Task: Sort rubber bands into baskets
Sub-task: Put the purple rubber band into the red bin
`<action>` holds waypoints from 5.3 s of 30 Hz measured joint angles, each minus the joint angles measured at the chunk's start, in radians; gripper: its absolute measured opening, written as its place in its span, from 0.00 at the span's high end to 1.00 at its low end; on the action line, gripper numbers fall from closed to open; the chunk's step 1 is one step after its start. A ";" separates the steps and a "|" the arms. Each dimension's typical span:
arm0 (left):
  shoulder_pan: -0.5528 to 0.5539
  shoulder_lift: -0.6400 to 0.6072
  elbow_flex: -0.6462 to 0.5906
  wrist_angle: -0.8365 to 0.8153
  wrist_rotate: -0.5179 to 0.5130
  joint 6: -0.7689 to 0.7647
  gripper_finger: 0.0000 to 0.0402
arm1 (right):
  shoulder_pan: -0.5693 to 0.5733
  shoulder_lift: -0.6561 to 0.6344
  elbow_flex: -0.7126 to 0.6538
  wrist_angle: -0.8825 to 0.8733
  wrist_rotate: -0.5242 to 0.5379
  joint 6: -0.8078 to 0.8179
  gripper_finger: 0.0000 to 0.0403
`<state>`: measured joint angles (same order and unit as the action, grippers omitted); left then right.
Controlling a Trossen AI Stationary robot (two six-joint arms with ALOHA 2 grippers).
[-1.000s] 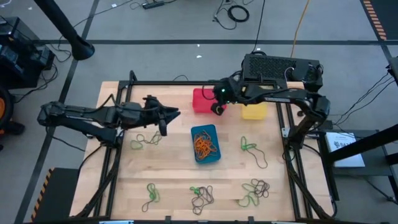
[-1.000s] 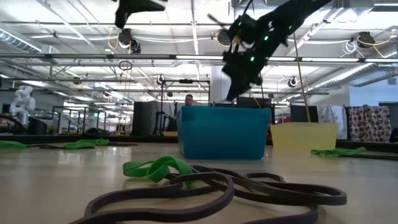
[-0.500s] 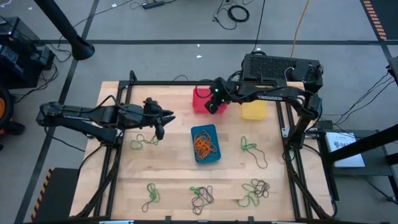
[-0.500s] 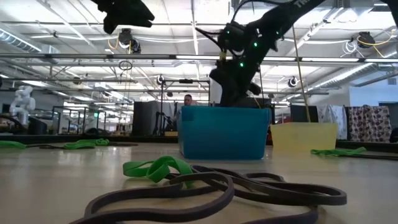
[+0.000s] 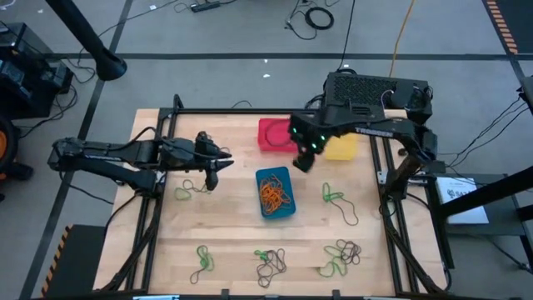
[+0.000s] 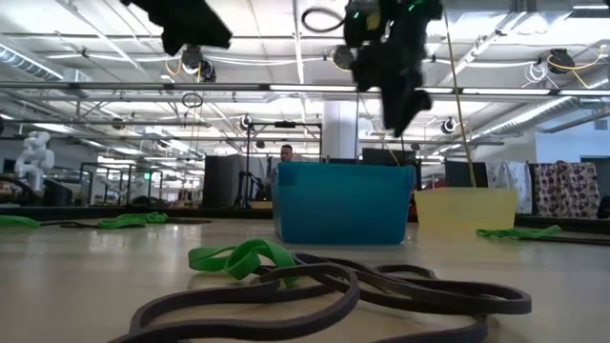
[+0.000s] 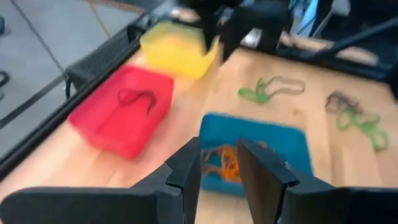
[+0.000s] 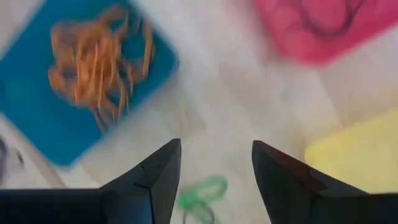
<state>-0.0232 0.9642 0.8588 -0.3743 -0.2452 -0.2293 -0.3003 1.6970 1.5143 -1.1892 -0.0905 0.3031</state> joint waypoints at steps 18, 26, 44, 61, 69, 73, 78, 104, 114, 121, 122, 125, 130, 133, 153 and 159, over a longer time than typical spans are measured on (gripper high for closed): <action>0.017 0.041 -0.001 -0.010 -0.046 0.000 0.73 | 0.650 -0.333 -0.583 0.407 -0.094 0.787 0.58; 0.017 0.133 -0.001 0.090 -0.048 -0.001 0.73 | 0.917 -0.295 -0.655 0.469 -0.097 1.055 0.58; 0.017 0.210 0.000 0.256 0.010 -0.004 0.73 | 1.090 -0.148 -0.700 0.485 -0.019 1.205 0.58; 0.017 0.211 0.000 0.256 0.009 -0.027 0.73 | 1.096 -0.084 -0.684 0.465 -0.032 1.146 0.95; 0.029 0.211 0.000 0.292 0.005 -0.023 0.73 | 1.013 -0.264 -0.651 0.304 0.033 1.091 0.99; 0.031 0.211 0.000 0.300 0.005 -0.024 0.73 | 0.956 -0.348 -0.651 0.311 0.034 1.059 1.00; 0.030 0.211 0.000 0.299 0.006 -0.027 0.73 | 0.871 -0.469 -0.651 0.325 0.104 1.027 1.00; 0.028 0.211 0.000 0.282 0.066 -0.132 0.73 | 0.418 -0.678 -0.650 1.044 0.478 0.210 1.00; 0.028 0.211 0.000 0.249 0.066 -0.131 0.73 | 0.361 -0.700 -0.649 1.140 0.232 0.208 1.00; 0.031 0.211 0.000 0.251 0.030 -0.082 0.73 | 0.434 -0.756 -0.649 1.141 0.029 0.317 1.00; 0.031 0.211 0.000 0.252 0.027 -0.075 0.73 | 0.452 -0.765 -0.649 1.141 -0.002 0.336 1.00; 0.037 0.211 0.000 0.253 0.025 -0.055 0.73 | 0.512 -0.790 -0.649 1.134 -0.106 0.417 1.00; 0.061 0.211 0.000 0.253 0.020 -0.052 0.73 | 0.634 -0.803 -0.649 1.048 -0.202 0.610 1.00; 0.074 0.211 0.000 0.253 0.020 -0.052 0.73 | 0.725 -0.787 -0.649 0.964 -0.163 0.696 1.00; 0.084 0.212 0.000 0.253 0.025 -0.016 0.73 | 1.132 -0.520 -0.651 0.303 -0.318 1.306 1.00; 0.083 0.212 0.000 0.253 0.025 -0.016 0.73 | 1.154 -0.514 -0.651 0.554 -0.334 1.346 1.00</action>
<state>0.0594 1.1759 0.8585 -0.1215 -0.2199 -0.2457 0.8536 1.1832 0.8631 -0.6352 -0.4248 1.6493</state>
